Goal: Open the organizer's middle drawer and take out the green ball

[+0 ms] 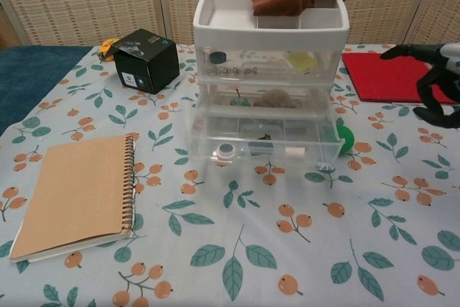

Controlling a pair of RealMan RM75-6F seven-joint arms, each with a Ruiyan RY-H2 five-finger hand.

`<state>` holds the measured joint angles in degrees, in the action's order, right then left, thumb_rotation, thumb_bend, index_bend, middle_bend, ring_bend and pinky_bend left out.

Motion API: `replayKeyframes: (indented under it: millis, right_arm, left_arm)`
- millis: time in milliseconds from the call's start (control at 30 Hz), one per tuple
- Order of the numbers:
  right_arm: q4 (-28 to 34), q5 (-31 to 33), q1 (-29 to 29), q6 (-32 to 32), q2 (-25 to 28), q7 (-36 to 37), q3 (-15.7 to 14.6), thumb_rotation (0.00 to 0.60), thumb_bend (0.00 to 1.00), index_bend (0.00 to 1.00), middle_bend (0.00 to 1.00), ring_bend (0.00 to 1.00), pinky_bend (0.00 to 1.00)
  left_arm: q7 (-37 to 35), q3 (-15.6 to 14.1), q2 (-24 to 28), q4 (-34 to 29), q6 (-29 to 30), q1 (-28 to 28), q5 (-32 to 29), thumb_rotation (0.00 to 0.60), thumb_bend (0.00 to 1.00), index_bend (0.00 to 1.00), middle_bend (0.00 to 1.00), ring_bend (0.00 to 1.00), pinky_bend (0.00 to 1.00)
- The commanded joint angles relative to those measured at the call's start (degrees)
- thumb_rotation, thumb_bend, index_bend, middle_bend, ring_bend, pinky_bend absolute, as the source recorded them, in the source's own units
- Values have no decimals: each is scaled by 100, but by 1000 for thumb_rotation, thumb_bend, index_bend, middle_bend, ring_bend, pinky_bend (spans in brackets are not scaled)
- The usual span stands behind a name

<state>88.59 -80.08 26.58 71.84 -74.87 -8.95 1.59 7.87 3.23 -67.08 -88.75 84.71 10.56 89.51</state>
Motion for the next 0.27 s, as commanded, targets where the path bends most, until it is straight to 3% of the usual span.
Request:
replayKeyframes:
  millis: [33, 133, 267]
  right_arm:
    - [521, -47, -425, 411, 535, -85, -123, 600, 463, 90, 471, 511, 679]
    - [920, -22, -744, 703, 938, -169, -222, 600, 446, 87, 283, 219, 310]
    - [1053, -51, -1113, 1121, 1113, -158, -286, 600, 439, 71, 178, 89, 177]
  left_arm:
    - [18, 1, -23, -11, -19, 13, -9, 600, 133, 143, 44, 45, 60]
    - [51, 3, -54, -58, -23, 20, -16, 600, 133, 142, 44, 45, 60]
    - [98, 5, -77, -96, -16, 32, 5, 600, 133, 141, 44, 45, 60]
